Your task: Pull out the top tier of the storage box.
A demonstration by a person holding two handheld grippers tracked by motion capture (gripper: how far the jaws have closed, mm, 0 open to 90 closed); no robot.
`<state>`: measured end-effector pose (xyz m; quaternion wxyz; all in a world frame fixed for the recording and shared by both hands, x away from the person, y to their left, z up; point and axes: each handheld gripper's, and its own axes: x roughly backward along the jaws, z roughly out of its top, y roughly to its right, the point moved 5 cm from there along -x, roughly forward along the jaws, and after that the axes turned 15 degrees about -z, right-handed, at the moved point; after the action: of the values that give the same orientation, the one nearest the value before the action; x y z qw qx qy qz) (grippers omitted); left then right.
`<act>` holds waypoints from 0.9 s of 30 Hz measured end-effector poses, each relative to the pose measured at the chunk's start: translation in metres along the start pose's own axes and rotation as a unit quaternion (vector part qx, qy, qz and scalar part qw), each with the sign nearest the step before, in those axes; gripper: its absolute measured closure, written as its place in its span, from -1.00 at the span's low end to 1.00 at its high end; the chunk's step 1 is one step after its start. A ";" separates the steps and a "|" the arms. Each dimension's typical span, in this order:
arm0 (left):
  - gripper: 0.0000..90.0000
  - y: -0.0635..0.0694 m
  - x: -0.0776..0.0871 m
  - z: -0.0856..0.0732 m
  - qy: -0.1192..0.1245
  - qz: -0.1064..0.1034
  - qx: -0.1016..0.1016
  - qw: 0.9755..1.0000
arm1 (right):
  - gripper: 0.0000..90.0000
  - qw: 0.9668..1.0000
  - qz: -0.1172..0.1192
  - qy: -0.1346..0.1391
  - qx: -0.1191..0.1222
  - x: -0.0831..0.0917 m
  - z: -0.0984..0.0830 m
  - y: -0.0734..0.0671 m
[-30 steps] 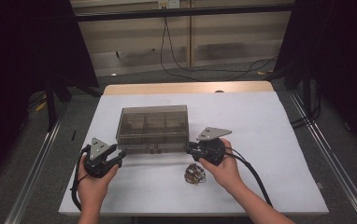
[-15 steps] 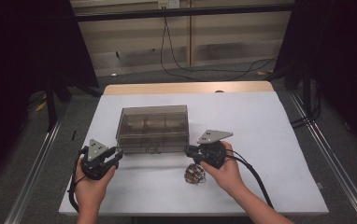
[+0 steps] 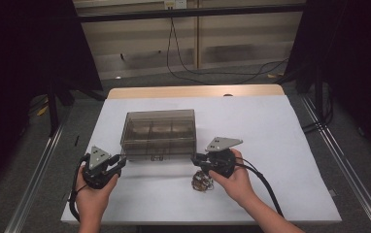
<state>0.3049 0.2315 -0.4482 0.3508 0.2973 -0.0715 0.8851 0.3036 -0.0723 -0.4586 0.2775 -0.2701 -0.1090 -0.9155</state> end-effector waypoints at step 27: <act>0.58 0.004 0.008 -0.005 -0.002 -0.010 0.003 1.000 | 0.69 1.000 0.015 -0.003 0.005 0.007 -0.006 -0.006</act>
<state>0.2957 0.2347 -0.4473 0.3582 0.3014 -0.0665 0.8812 0.2925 -0.0722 -0.4603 0.2918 -0.2727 -0.1101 -0.9101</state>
